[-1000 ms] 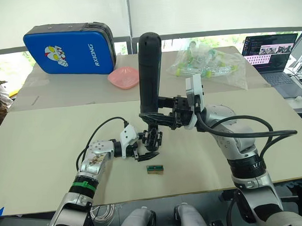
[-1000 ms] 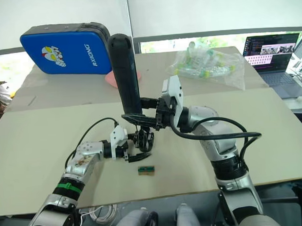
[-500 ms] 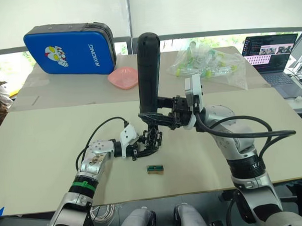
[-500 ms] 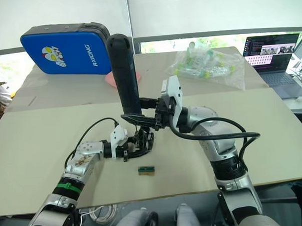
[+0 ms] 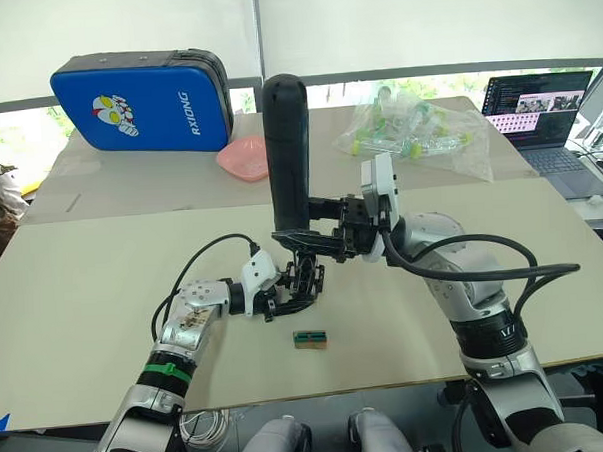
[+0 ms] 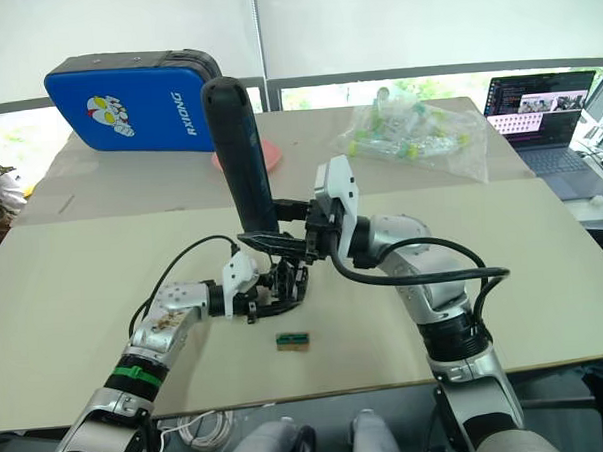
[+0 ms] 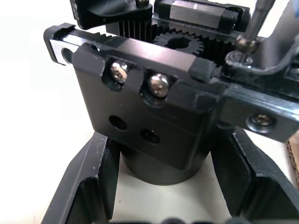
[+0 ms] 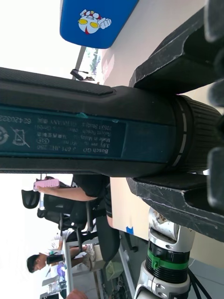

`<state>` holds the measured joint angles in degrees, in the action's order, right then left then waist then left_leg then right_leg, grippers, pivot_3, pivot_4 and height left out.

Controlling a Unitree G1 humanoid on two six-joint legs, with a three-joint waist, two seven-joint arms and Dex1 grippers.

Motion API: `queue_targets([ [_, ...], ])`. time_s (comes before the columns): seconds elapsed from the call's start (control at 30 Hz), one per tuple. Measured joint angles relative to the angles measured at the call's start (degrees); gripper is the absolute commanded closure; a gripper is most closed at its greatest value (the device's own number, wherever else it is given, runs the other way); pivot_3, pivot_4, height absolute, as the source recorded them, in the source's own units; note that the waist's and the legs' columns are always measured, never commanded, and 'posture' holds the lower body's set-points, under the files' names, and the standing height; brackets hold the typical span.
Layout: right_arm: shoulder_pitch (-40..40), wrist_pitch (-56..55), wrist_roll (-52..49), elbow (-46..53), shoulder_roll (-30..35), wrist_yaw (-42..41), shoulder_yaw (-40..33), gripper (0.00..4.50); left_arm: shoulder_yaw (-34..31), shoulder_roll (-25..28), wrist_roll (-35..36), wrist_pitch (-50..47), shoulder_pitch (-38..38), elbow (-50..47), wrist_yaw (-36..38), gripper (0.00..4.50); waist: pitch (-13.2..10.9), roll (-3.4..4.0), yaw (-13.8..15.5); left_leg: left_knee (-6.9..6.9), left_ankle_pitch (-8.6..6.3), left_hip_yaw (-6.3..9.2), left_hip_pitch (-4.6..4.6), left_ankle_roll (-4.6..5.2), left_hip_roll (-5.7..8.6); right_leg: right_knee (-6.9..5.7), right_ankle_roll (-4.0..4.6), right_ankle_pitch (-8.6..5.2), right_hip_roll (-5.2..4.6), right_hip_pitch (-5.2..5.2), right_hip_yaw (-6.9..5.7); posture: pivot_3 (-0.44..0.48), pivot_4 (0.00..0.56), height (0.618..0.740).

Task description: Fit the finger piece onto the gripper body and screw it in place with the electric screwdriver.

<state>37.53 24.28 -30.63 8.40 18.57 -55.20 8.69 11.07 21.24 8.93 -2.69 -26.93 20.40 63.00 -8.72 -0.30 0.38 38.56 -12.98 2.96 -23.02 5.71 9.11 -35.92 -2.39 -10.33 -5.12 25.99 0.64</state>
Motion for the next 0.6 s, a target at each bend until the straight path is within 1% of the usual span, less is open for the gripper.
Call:
queue_targets([
  [0.4, -0.6, 0.8, 0.2, -0.1, 0.0, 2.5, 1.4, 2.56, 0.1, 0.0, 0.0, -1.2, 1.0, -0.9, -1.1, 2.20, 0.4, 0.01, 0.0, -0.17, -0.16, 0.00, 0.31, 0.25, -0.01, 0.05, 0.00, 0.00, 0.01, -0.26, 0.00, 0.000, 0.150, 0.740],
  [0.47, -0.6, 0.8, 0.3, 0.0, 0.0, 2.6, 1.9, 2.56, 0.1, 0.0, -0.1, -1.2, 1.1, -0.9, -1.3, 2.20, 0.5, 0.00, 0.0, -0.27, -0.24, 0.00, 0.54, 0.39, -0.02, 0.14, -0.01, -0.01, 0.02, -0.50, -0.01, 0.000, 0.150, 0.740],
  [0.5, -0.6, 0.8, 0.5, 0.0, 0.0, 2.7, 2.2, 2.56, 0.1, 0.0, -0.1, -1.2, 1.3, -0.9, -1.5, 2.20, 0.5, 0.00, 0.0, -0.38, -0.33, 0.00, 0.80, 0.51, -0.04, 0.22, -0.02, -0.02, 0.02, -0.77, -0.01, 0.000, 0.150, 0.740],
  [0.6, -0.6, 0.8, 0.6, 0.0, 0.0, 2.8, 2.5, 2.56, 0.1, 0.0, -0.1, -1.2, 1.5, -0.9, -1.6, 2.20, 0.5, 0.01, 0.0, -0.53, -0.36, 0.00, 1.03, 0.56, -0.03, 0.37, -0.04, -0.04, 0.04, -0.97, -0.02, 0.000, 0.150, 0.740],
])
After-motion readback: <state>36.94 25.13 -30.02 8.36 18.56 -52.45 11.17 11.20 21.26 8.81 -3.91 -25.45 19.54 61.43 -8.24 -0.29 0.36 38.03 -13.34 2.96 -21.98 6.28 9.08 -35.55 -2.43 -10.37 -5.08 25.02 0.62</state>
